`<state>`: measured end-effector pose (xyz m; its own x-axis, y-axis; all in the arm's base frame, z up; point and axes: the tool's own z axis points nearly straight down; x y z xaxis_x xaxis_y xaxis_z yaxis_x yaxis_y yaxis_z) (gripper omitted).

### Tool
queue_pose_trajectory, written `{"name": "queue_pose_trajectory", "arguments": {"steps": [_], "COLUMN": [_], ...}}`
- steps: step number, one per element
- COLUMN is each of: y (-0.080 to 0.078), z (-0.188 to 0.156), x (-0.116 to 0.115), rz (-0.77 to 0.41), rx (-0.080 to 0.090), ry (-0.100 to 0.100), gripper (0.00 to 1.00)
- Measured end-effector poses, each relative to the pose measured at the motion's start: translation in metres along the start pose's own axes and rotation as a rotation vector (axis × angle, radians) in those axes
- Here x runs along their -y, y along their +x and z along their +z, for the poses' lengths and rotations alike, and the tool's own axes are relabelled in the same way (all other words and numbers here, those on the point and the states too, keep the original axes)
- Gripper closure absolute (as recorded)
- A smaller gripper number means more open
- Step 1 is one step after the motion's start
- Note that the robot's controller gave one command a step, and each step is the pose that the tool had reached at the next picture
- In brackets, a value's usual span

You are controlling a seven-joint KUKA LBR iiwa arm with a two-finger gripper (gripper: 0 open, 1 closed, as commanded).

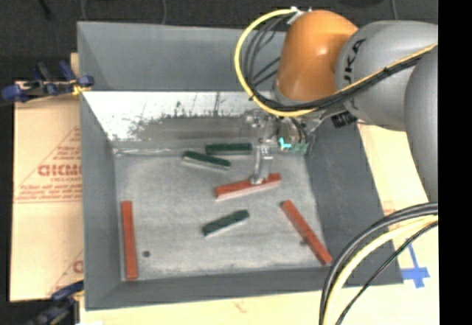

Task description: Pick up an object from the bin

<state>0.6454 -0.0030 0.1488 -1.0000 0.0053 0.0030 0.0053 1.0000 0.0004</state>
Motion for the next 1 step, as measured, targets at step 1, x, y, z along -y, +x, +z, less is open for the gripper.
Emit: {"name": "queue_pose_trajectory", "arguments": {"steps": [1], "y": [0.068], "z": [0.0805], "x": [0.0213], "rz": [-0.216], "rx": [0.001], "ry": [0.0], "gripper": [0.0]}}
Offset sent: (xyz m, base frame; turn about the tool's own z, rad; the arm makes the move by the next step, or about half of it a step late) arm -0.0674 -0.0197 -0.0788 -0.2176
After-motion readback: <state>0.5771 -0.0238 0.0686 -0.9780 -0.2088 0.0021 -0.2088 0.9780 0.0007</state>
